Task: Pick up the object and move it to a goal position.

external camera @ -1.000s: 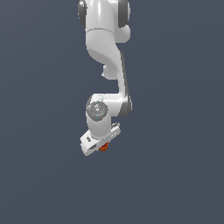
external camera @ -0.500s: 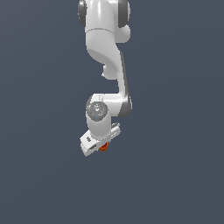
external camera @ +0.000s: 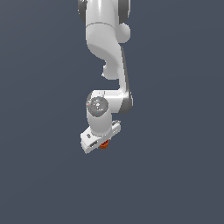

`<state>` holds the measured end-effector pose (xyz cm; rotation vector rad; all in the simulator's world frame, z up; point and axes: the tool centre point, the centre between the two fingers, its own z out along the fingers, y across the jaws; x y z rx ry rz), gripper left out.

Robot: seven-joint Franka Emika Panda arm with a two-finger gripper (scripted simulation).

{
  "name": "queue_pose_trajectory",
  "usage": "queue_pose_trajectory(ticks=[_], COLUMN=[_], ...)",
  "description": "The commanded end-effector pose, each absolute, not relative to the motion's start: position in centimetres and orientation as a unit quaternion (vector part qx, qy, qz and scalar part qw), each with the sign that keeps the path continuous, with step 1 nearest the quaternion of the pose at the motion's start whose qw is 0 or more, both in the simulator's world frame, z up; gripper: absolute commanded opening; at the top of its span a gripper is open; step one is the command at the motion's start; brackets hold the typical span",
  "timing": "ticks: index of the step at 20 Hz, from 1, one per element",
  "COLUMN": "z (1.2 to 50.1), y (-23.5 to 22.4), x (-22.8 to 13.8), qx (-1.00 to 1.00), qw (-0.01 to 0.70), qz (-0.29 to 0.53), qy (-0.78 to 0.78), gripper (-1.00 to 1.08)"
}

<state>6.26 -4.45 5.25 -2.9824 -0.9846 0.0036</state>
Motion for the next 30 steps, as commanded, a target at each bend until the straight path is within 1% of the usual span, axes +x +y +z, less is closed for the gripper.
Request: queue_pose_trajectory(ticks=[1, 6, 10, 30], z=[6.3, 9.3, 12.6, 32.8], y=[-4.3, -3.8, -3.3, 0.1], x=[5.9, 4.7, 3.4, -4.2], qx=[-0.950, -0.950, -0.950, -0.949], qw=[0.000, 0.000, 0.000, -0.001], qz=[0.000, 0.000, 0.000, 0.000], qy=[-0.314, -0.314, -0.314, -0.314], gripper=[-1.00, -1.00, -1.00, -1.00])
